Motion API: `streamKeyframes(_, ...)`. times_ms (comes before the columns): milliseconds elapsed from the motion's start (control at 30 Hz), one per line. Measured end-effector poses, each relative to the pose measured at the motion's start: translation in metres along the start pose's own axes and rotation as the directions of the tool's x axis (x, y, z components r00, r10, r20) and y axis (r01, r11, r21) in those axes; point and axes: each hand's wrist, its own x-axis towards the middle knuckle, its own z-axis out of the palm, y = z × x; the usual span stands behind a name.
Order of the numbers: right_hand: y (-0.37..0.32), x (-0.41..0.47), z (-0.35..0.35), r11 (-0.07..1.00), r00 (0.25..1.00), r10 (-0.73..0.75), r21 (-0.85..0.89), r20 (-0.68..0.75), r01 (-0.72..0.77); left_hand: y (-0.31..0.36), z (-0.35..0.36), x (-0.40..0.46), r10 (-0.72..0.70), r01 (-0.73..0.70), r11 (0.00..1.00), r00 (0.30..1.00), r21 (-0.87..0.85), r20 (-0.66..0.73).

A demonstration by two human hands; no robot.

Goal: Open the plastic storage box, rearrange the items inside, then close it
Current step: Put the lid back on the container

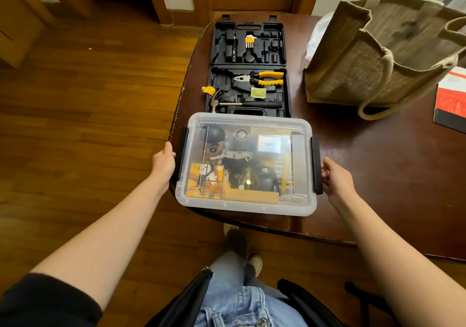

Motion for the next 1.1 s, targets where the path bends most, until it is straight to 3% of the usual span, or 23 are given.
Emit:
streamKeyframes(200, -0.011, 0.012, 0.021, 0.993, 0.990, 0.119, -0.033, 0.081, -0.117, 0.011, 0.005, 0.012, -0.127, 0.146, 0.985, 0.975, -0.096, 0.184)
streamKeyframes(367, -0.012, 0.022, 0.021, 0.978, 0.968, 0.205, -0.076, 0.147, -0.195, 0.020, 0.005, 0.020, -0.118, 0.166, 0.979, 0.937, -0.121, 0.330)
streamKeyframes(600, -0.013, 0.020, 0.028, 0.977, 0.969, 0.194, -0.115, 0.153, -0.178, 0.020, 0.014, 0.018, -0.042, 0.099, 0.985, 0.935, -0.144, 0.352)
streamKeyframes(933, -0.014, 0.019, 0.031, 0.976, 0.985, 0.153, -0.170, 0.074, -0.139, 0.017, 0.013, 0.023, -0.031, 0.117, 0.975, 0.913, -0.187, 0.407)
streamKeyframes(1100, -0.014, 0.014, 0.028, 0.982, 0.975, 0.186, -0.041, 0.119, -0.182, 0.016, 0.009, 0.025, -0.062, 0.182, 0.963, 0.867, -0.198, 0.494)
